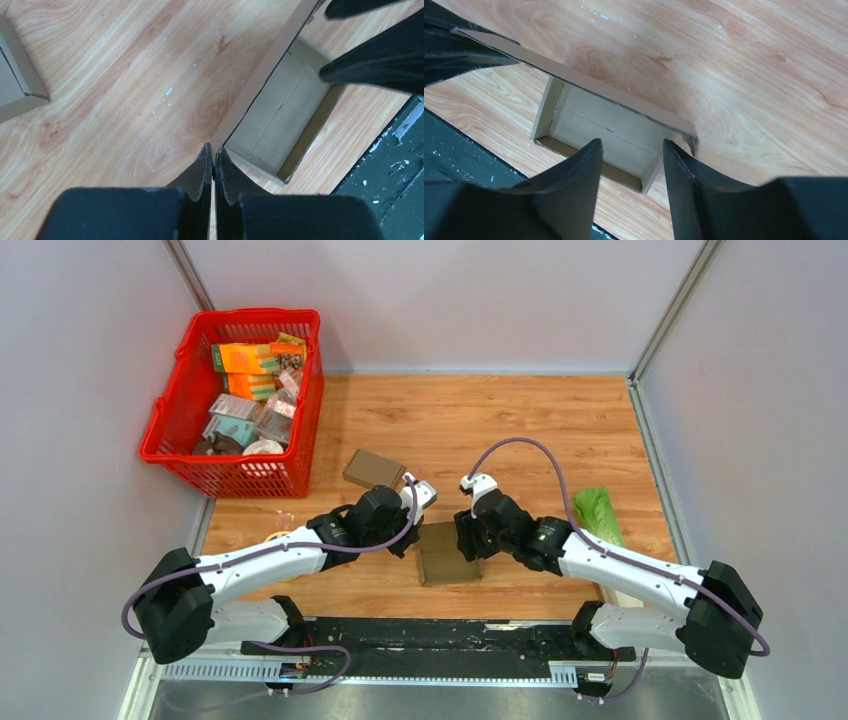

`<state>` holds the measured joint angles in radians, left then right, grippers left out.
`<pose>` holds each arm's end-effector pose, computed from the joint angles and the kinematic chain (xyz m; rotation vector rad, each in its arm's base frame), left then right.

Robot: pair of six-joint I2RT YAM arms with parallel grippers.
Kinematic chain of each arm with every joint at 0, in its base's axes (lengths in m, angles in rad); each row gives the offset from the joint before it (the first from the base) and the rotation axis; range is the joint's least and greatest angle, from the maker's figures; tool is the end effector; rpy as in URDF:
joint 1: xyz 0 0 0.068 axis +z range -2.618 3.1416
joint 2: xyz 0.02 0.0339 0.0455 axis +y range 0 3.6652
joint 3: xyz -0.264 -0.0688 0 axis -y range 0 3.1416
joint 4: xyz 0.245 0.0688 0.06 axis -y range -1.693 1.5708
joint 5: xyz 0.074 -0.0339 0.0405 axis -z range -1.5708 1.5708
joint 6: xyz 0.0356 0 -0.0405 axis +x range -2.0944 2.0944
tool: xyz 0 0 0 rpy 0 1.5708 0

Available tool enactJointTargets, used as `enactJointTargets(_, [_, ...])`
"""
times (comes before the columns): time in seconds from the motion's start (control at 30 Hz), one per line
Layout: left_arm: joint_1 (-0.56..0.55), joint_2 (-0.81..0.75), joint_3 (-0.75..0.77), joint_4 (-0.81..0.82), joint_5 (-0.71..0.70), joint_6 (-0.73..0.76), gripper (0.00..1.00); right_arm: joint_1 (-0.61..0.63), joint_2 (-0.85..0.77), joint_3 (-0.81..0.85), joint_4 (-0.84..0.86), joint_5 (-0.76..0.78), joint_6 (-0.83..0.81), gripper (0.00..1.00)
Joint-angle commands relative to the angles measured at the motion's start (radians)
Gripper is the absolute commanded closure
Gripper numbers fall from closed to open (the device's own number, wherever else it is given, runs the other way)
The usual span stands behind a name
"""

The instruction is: Fold the paper box

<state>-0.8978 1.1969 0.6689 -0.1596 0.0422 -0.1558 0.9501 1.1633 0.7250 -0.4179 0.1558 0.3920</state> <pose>0.1547 -0.1965 0.2181 0.8665 2.1634 -0.5964 0.1407 0.1873 0.2238 -0.6079 2.3815 0.4201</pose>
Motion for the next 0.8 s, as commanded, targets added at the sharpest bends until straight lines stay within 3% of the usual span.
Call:
enactJointTargets(0.0, [-0.006, 0.003, 0.044, -0.032, -0.015, 0.001, 0.91, -0.098, -0.095, 0.005, -0.042, -0.086, -0.062, 0.44])
enactJointTargets(0.03, [-0.006, 0.0, 0.044, -0.034, -0.013, 0.004, 0.85, -0.155, -0.112, -0.027, -0.03, -0.152, -0.089, 0.44])
enactJointTargets(0.13, [-0.006, -0.01, 0.04, -0.034, 0.002, 0.013, 0.78, -0.206, -0.165, -0.058, 0.025, -0.257, -0.148, 0.42])
enactJointTargets(0.37, [-0.006, 0.0, 0.047, -0.04, 0.045, 0.019, 0.76, -0.28, -0.096, -0.062, 0.162, -0.449, -0.2, 0.47])
enactJointTargets(0.77, [-0.006, 0.012, 0.038, -0.047, 0.036, -0.027, 0.72, -0.278, -0.045, -0.075, 0.185, -0.4, -0.194, 0.74])
